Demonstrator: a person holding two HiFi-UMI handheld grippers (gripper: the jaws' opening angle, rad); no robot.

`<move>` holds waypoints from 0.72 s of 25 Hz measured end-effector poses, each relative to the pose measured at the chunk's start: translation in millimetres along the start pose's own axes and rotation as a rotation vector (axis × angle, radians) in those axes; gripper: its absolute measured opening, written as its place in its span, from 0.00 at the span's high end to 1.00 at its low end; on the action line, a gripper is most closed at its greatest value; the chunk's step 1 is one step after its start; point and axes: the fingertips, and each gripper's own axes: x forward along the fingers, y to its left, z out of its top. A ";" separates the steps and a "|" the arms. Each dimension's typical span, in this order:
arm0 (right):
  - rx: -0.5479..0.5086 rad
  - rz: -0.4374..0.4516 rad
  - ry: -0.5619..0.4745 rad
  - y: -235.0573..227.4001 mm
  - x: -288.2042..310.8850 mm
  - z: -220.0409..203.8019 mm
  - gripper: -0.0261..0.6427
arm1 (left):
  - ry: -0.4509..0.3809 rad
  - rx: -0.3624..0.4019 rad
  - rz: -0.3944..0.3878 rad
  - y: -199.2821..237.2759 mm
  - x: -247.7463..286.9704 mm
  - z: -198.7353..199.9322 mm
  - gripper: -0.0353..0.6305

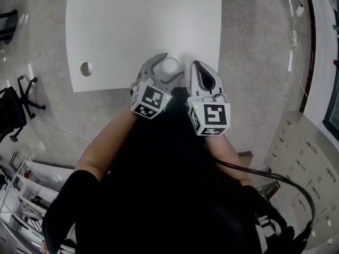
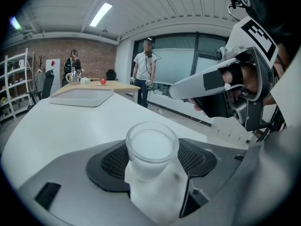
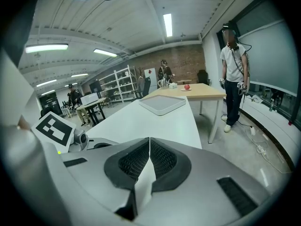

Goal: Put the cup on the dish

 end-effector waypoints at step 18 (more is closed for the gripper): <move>-0.009 0.030 -0.002 -12.3 2.2 3.2 0.94 | -0.008 0.011 0.078 7.0 4.8 2.2 0.53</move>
